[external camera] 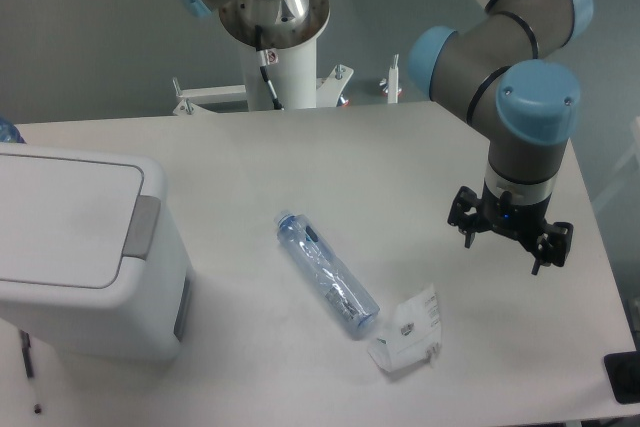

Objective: Open the trash can
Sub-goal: 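Move the gripper across the table toward the white trash can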

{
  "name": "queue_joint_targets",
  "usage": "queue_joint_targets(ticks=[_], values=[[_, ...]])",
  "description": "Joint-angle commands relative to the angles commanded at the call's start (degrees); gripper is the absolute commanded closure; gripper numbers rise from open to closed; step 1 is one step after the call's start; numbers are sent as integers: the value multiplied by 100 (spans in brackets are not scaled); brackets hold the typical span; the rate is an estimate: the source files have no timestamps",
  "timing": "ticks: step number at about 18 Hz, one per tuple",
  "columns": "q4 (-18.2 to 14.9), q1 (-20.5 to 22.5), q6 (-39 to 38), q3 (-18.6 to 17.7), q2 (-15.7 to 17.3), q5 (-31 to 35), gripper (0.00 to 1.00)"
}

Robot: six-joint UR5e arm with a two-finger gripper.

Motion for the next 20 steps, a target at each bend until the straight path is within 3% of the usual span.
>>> queue_joint_targets(ticks=[3,10,16,20], values=[[18,-17,-140,-17,0,-61,0],[220,-377,-2528,-26,26,-448,0],[220,-896,-4199,0,263,-719,0],[220,-1203,-4728,-17,570,-1098,0]])
